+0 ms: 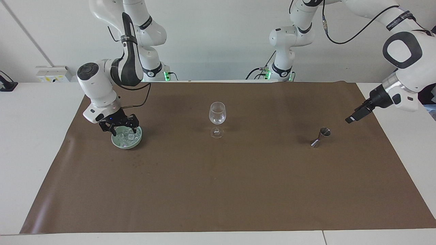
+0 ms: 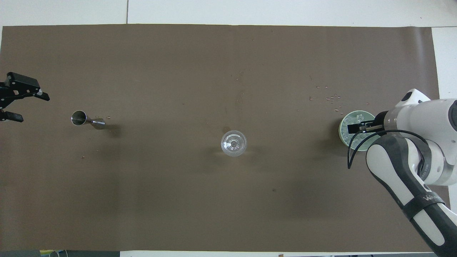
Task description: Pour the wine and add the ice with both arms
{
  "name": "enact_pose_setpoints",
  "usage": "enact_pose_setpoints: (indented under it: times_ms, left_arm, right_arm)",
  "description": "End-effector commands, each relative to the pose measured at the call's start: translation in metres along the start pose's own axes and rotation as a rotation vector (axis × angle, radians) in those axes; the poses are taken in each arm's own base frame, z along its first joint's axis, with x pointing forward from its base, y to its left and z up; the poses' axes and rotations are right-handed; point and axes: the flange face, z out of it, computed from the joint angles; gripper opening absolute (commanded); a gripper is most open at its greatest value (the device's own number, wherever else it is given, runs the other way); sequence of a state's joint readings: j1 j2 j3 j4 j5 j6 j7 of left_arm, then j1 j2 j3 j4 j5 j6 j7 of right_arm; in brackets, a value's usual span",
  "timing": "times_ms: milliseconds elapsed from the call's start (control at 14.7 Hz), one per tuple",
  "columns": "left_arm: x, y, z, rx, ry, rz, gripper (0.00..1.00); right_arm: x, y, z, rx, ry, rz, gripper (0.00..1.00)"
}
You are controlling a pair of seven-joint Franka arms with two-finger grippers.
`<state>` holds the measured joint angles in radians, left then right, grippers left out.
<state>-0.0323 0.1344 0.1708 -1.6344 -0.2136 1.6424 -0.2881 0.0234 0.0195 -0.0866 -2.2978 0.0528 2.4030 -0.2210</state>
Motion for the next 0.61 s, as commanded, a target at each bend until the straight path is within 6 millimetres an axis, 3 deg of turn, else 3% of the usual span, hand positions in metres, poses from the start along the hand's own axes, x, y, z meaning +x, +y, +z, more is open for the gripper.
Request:
enact_pose_setpoints:
  times_ms: [0, 136, 545]
  left_arm:
    - [-0.026, 0.024, -0.012, 0.042, 0.043, 0.179, 1.00]
    - [-0.042, 0.035, -0.026, 0.039, 0.059, 0.262, 1.00]
    - [-0.073, 0.037, -0.067, 0.142, 0.114, 0.385, 1.00]
  right_arm:
    - [-0.003, 0.001, 0.012, 0.006, 0.002, -0.014, 0.87]
    - [-0.003, 0.000, 0.012, 0.006, 0.000, -0.011, 0.84]
    - [-0.006, -0.001, 0.014, 0.010, -0.013, -0.008, 0.65]
